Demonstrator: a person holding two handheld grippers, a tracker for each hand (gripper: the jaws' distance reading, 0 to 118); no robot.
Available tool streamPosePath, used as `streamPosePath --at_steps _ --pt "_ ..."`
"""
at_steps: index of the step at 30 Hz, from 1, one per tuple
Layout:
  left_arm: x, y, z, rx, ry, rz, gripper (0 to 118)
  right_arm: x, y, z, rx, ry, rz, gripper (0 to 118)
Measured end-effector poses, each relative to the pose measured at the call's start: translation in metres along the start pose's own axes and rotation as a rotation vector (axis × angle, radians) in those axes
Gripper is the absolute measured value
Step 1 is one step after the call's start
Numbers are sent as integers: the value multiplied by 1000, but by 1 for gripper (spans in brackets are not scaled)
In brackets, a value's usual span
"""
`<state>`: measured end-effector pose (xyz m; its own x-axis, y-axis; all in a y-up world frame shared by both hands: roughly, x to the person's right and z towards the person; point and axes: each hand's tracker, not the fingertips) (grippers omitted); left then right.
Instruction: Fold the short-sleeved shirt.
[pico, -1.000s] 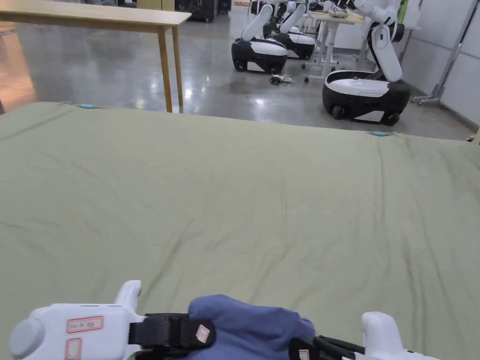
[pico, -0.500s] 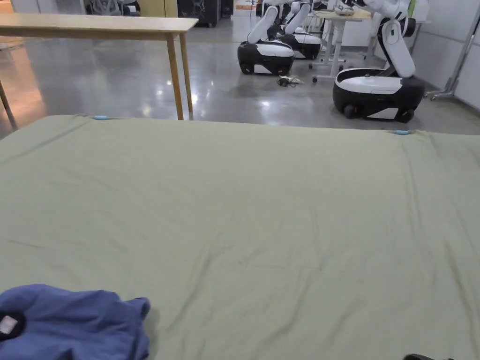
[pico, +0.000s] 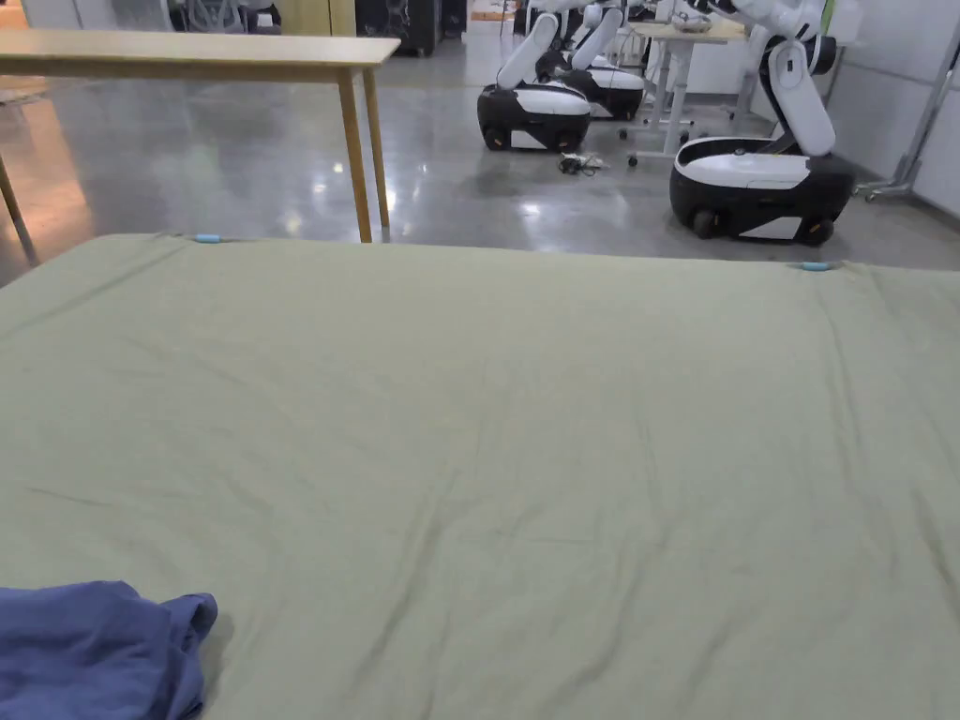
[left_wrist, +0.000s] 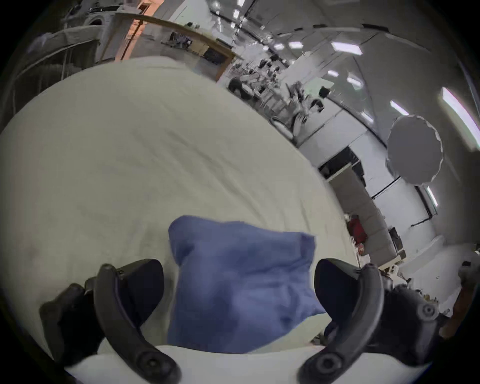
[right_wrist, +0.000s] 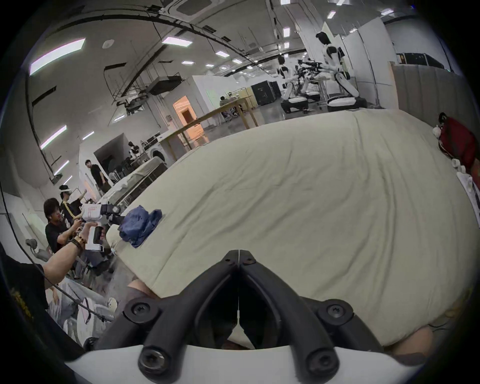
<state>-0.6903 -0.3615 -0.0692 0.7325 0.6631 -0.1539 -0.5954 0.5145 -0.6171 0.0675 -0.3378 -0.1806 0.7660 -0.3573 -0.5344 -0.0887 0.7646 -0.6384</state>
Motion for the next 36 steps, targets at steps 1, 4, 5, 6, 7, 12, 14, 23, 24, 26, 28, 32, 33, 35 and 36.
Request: streamPosePath --at_steps 1,4,5,6,7,12,14,23,24,26,28,32,33,35,36 --pt "7 3 9 44 32 -1 117 0 1 3 10 6 4 3" --pt "47 -11 42 107 117 -81 117 -1 2 12 41 17 7 3" --pt "67 -18 49 159 151 -144 118 -1 3 15 50 16 10 3" --pt "88 -27 54 210 204 -181 118 -2 3 17 61 11 18 3" --pt "113 -39 52 265 232 -218 117 -3 3 19 77 1 29 3" --pt "235 -91 17 468 182 -331 114 -8 7 28 144 -142 164 4" --pt "283 -109 -15 507 222 -406 106 -13 16 31 182 -224 205 4" --pt "433 -130 -168 482 138 -582 3 -6 98 33 382 -325 291 4" --pt "444 -129 -176 514 151 -602 3 -5 110 31 412 -318 304 4" --pt "469 -123 -194 591 234 -694 1 -5 141 25 446 -345 328 4" --pt "496 -113 -202 622 217 -707 1 -6 176 22 493 -340 332 3" --pt "533 -70 -216 644 273 -695 1 -7 251 15 542 -354 317 3" --pt "542 -59 -221 665 330 -714 1 -8 268 14 564 -362 319 3" --pt "552 -33 -231 709 404 -765 1 -13 299 9 595 -438 353 3" --pt "559 -22 -238 696 448 -773 1 -14 312 7 604 -459 354 3"
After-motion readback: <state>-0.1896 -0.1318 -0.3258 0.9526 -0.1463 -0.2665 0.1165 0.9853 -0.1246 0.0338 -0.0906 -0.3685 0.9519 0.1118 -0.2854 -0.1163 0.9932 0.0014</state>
